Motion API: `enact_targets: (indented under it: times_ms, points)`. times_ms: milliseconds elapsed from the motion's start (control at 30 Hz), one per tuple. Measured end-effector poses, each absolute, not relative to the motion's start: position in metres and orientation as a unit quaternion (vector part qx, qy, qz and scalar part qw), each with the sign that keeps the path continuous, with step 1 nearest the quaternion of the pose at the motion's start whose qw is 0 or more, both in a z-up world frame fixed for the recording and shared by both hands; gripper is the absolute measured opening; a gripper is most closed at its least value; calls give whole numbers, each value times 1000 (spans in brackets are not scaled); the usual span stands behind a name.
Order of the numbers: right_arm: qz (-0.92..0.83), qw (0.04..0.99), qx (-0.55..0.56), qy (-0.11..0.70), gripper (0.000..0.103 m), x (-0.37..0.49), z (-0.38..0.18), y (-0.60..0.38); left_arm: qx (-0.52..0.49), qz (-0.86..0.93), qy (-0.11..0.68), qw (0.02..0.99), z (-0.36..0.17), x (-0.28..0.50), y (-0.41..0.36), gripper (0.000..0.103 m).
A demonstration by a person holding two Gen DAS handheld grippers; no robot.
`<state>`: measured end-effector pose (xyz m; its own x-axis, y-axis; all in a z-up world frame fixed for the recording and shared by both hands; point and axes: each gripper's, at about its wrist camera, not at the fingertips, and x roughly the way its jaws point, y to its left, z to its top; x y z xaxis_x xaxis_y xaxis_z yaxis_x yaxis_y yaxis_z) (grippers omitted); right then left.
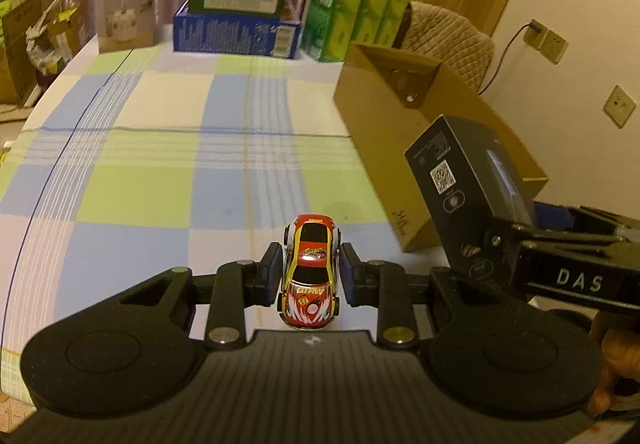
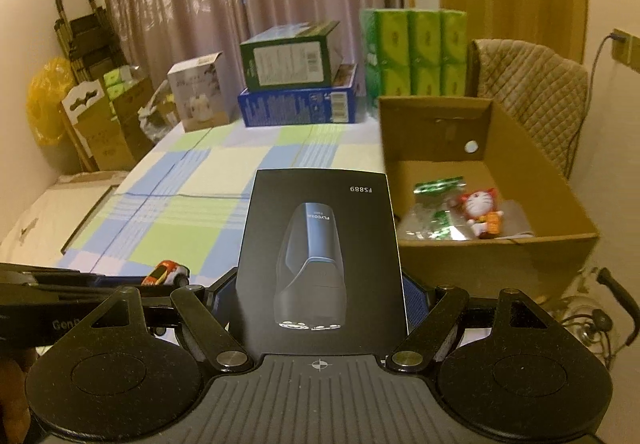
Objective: Organize objects
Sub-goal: 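Carry the toy car and FLYCO box toward the cardboard box with both grippers, then lower the toy car and FLYCO box into the cardboard box and open both grippers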
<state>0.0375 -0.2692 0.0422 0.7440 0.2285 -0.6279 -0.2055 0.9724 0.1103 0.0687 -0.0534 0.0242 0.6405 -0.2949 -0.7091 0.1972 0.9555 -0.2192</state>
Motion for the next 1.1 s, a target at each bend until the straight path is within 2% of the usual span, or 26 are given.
enact_targets:
  times_ms: [600,1100]
  points:
    - [34,950,34,308,76,11,84,-359,-37,-197,369,908,72,69,-127,25]
    - [18,950,46,310,76,45,88,-401,-39,-229,382,894,67,108,-182,25]
